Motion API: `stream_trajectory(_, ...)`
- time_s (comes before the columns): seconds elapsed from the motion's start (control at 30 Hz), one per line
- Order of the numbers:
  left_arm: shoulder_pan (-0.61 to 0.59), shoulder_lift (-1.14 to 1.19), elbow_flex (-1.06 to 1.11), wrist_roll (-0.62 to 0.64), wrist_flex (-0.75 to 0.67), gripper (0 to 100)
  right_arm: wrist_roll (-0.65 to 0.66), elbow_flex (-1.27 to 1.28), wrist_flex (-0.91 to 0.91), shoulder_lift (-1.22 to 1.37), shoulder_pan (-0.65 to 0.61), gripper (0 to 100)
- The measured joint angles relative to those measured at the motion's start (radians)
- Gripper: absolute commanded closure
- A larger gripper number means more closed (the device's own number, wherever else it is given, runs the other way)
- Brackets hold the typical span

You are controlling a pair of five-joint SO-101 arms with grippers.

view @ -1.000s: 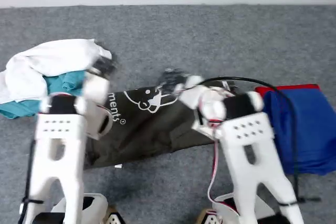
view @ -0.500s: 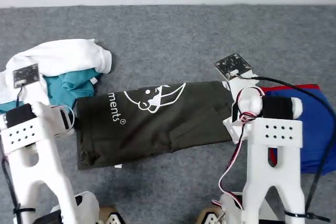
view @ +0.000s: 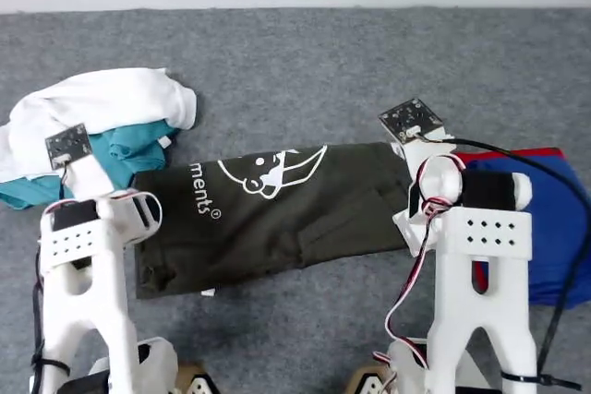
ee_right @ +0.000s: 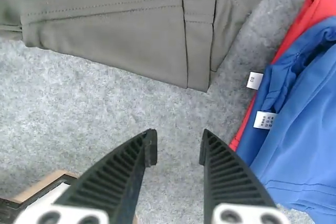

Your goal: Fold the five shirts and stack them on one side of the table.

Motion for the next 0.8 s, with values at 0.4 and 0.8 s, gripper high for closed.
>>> stream_trajectory(0.4,0.000,0.000,0.147,0.000,-0.140,78,0.000,0.000,0.000,0.000,-0.002,85.0)
stream_trajectory(0.8,0.000,0.000,0.259,0.000,-0.295,84,0.000,0.000,0.000,0.000,0.002,85.0)
